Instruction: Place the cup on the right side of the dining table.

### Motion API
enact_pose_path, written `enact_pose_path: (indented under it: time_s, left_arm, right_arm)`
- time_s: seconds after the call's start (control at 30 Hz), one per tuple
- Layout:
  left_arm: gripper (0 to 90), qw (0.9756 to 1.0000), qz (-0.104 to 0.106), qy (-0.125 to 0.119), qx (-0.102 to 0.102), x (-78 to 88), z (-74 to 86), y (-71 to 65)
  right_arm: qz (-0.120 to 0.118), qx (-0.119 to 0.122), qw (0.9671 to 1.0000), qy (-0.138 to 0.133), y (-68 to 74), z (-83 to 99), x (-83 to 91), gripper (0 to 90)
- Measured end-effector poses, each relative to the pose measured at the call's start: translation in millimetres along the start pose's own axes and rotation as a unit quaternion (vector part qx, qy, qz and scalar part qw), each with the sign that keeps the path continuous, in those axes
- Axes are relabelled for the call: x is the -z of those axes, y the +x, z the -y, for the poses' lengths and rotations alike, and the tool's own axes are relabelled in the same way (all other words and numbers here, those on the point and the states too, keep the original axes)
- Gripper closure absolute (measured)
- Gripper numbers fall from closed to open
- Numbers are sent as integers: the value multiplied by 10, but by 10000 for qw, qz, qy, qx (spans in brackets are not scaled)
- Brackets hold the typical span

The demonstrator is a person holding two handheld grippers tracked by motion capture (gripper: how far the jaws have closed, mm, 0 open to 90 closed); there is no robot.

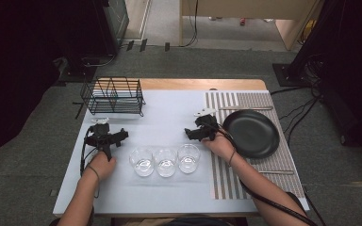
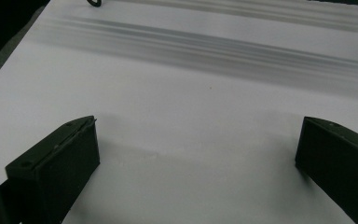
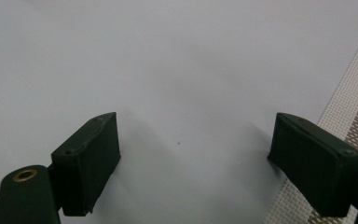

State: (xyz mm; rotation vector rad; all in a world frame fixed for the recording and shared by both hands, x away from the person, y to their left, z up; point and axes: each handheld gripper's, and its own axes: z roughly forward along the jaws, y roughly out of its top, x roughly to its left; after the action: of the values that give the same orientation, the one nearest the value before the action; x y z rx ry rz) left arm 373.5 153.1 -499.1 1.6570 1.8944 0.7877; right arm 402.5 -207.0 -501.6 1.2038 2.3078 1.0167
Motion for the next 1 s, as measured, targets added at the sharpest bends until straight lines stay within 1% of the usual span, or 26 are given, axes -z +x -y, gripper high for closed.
enact_pose_path:
  time_s: [0.33, 0.47, 0.53, 0.67, 0.77, 0.9, 1.0]
  left_arm:
    - [0, 10000, 2, 1, 1, 1, 0, 1]
    - [0, 10000, 3, 0, 3, 1, 0, 0]
    - [0, 10000, 3, 0, 1, 1, 0, 1]
    - [0, 10000, 3, 0, 2, 1, 0, 1]
    - [0, 10000, 2, 0, 4, 1, 0, 0]
    - [0, 10000, 3, 1, 1, 1, 0, 1]
    - [0, 10000, 3, 0, 3, 1, 0, 1]
  right_arm:
    - [-86, 38, 9999, 138, -22, -30, 9, 154]
    - [-52, 18, 9998, 184, -28, -39, 17, 154]
    - [-57, -25, 9997, 229, -35, -44, 25, 156]
    - [-60, -127, 9996, 235, -64, -58, 51, 155]
    - [-89, -144, 9996, 240, -61, -64, 64, 155]
    - [-85, -74, 9996, 269, -42, -64, 69, 155]
    - [-110, -82, 9995, 269, -28, -70, 83, 155]
